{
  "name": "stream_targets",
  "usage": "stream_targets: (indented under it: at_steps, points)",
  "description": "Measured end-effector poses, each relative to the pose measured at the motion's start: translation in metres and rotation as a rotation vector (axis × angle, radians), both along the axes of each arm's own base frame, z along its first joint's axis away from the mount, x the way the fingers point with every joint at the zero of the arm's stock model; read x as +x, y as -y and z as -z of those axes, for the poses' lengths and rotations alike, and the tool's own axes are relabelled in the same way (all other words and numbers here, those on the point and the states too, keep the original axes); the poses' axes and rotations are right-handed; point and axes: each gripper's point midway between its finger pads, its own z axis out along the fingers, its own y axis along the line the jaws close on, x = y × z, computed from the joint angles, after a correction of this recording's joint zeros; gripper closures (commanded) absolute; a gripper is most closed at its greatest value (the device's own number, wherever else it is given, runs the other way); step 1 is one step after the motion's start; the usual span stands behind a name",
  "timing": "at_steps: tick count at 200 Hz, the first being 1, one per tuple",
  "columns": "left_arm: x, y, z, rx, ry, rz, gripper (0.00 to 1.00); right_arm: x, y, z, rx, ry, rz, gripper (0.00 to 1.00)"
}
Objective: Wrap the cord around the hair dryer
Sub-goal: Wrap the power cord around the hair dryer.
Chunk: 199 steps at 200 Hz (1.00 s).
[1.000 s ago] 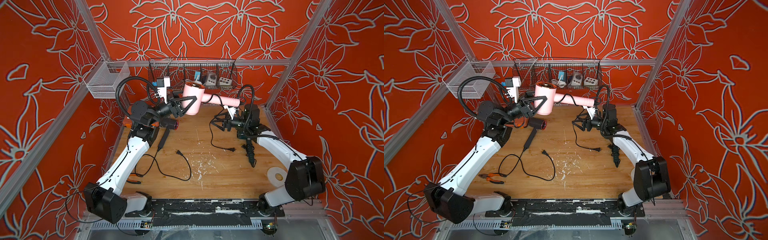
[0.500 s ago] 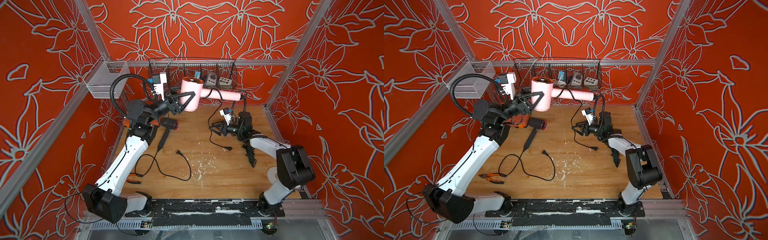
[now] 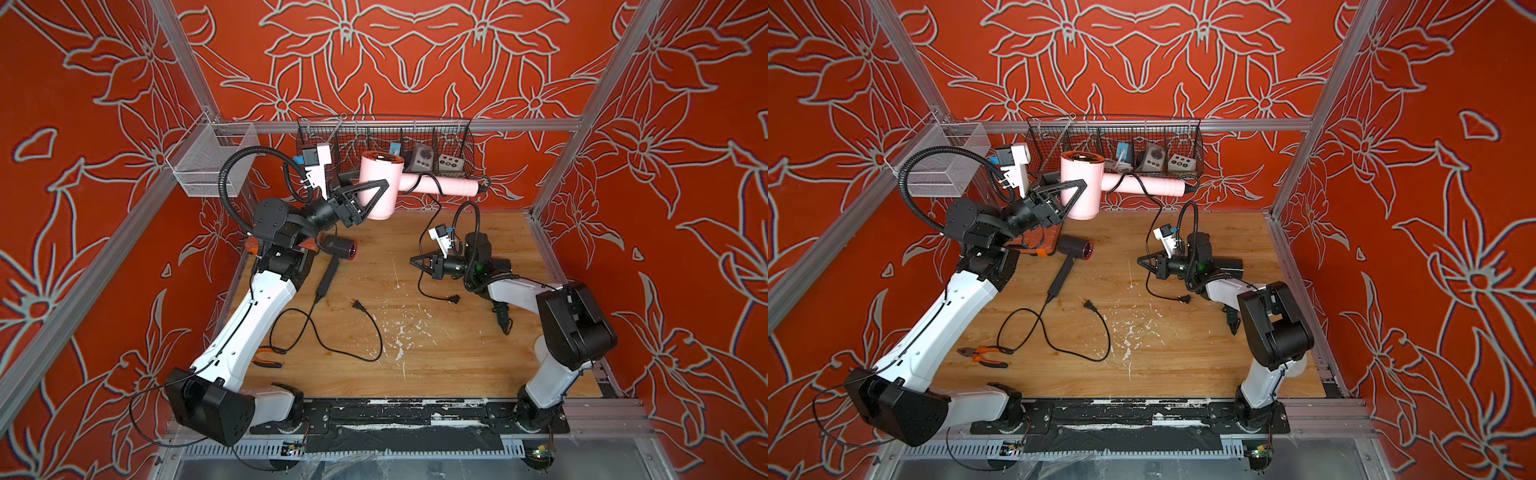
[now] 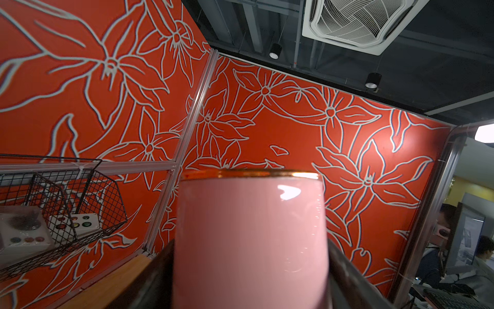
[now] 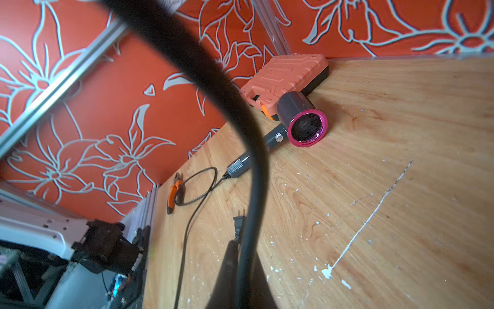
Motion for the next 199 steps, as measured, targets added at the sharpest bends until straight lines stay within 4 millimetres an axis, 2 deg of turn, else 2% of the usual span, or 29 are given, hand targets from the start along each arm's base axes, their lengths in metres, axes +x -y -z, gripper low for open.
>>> stream_targets:
  at_steps: [46, 68, 93, 120, 140, 156, 180, 199]
  points:
    - [0.028, -0.023, -0.001, -0.069, -0.027, -0.138, 1.00, -0.022, 0.003, -0.021, -0.060, 0.078, 0.025, 1.00]
    - [0.051, -0.037, 0.006, -0.098, -0.064, -0.221, 1.00, -0.049, -0.004, -0.027, -0.133, 0.124, -0.008, 1.00]
    - [0.078, -0.054, 0.024, -0.116, -0.124, -0.310, 1.00, -0.085, -0.011, -0.027, -0.255, 0.171, -0.071, 1.00]
    - [0.100, -0.065, 0.045, -0.093, -0.181, -0.387, 1.00, -0.119, -0.008, -0.035, -0.379, 0.219, -0.133, 1.00]
    - [0.111, -0.066, 0.061, -0.045, -0.207, -0.424, 1.00, -0.137, 0.002, -0.055, -0.445, 0.269, -0.155, 1.00]
    - [0.119, -0.064, 0.074, 0.005, -0.226, -0.435, 1.00, -0.149, 0.012, -0.082, -0.480, 0.322, -0.167, 1.00]
    - [0.130, -0.056, 0.098, 0.077, -0.273, -0.422, 1.00, -0.158, 0.024, -0.120, -0.521, 0.389, -0.172, 1.00]
    - [0.137, -0.047, 0.123, 0.132, -0.329, -0.396, 1.00, -0.162, 0.033, -0.142, -0.562, 0.417, -0.182, 1.00]
